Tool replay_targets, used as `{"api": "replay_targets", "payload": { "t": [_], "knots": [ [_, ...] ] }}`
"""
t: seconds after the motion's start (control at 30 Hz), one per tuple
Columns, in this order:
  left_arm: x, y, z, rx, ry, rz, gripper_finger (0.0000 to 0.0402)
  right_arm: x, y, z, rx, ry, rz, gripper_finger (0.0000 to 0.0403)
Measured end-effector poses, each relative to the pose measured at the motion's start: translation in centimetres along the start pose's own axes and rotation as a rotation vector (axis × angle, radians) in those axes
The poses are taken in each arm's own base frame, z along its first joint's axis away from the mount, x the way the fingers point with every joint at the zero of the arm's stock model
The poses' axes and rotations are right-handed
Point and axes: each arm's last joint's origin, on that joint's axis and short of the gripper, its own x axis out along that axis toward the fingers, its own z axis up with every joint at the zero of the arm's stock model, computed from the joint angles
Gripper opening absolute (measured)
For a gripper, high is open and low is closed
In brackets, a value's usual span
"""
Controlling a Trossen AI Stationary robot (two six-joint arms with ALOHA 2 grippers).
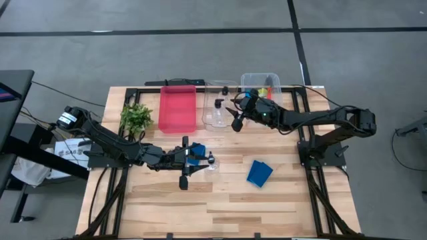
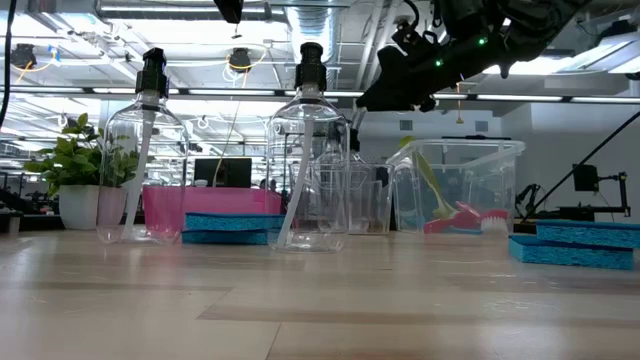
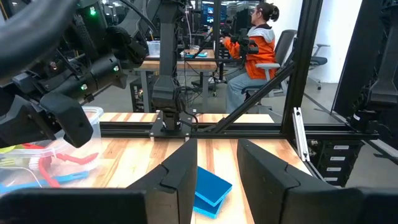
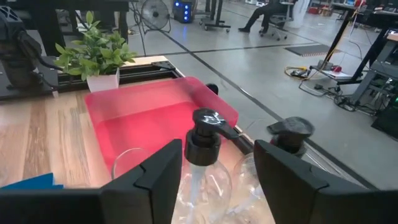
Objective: Pick & Place Kitchen Sink Supplies
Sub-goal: Put the soap dispenser into the transparent bin
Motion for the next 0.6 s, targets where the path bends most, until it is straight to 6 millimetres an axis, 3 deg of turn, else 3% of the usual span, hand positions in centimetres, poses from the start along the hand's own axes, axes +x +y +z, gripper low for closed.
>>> {"api": "replay_targets", "payload": {
  "t": [0.3,0.6],
  "knots": [
    [0.0,0.0,0.0,0.000,0.000,0.000,0.0115,-0.3,0.7,0.4,-0.029,-0.033,0.023,0.0195],
    [0.9,-0.5,-1.6,0.005,0.048,-0.082,0.0115,-2.7,3.5,1.8,-0.107,-0.110,0.140,0.0190]
  ]
}}
